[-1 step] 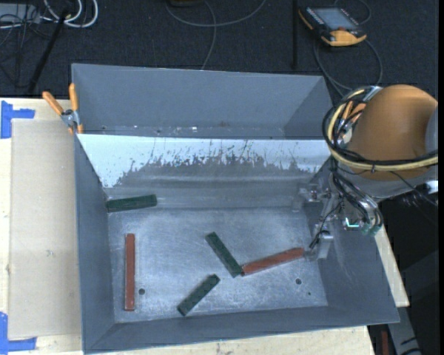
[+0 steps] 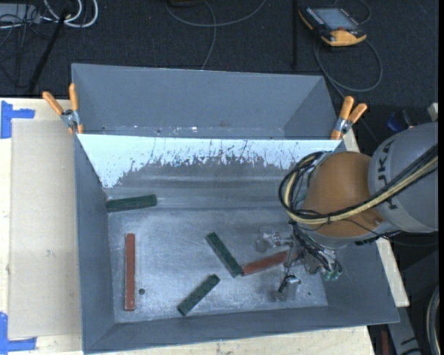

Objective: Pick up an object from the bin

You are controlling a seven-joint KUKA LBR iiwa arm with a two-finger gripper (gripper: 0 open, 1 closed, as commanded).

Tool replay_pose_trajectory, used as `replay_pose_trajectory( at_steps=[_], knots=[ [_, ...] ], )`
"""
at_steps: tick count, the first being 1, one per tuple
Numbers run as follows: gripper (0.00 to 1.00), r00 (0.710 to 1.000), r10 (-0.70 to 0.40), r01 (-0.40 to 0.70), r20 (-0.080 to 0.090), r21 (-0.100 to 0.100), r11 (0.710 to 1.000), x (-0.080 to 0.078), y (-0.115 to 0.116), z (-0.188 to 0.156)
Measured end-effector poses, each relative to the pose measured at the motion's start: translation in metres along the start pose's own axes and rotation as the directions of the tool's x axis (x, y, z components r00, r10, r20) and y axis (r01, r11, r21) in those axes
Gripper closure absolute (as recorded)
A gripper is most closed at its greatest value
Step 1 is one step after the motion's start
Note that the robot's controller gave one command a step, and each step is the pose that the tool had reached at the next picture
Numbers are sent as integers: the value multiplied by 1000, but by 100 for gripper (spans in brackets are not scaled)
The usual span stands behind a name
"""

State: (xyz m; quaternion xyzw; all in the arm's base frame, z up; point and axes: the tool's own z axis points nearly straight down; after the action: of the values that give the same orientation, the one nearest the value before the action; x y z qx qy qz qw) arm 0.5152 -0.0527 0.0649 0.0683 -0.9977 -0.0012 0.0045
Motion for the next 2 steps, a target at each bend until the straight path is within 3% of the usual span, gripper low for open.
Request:
replay_pose_trajectory(
  at_steps=[1, 2],
  knots=[
    [0, 977, -212, 212, 9, 5, 977, 10, 11, -35],
    [0, 985, -171, 171, 12, 4, 985, -17, 20, -43]
  ],
)
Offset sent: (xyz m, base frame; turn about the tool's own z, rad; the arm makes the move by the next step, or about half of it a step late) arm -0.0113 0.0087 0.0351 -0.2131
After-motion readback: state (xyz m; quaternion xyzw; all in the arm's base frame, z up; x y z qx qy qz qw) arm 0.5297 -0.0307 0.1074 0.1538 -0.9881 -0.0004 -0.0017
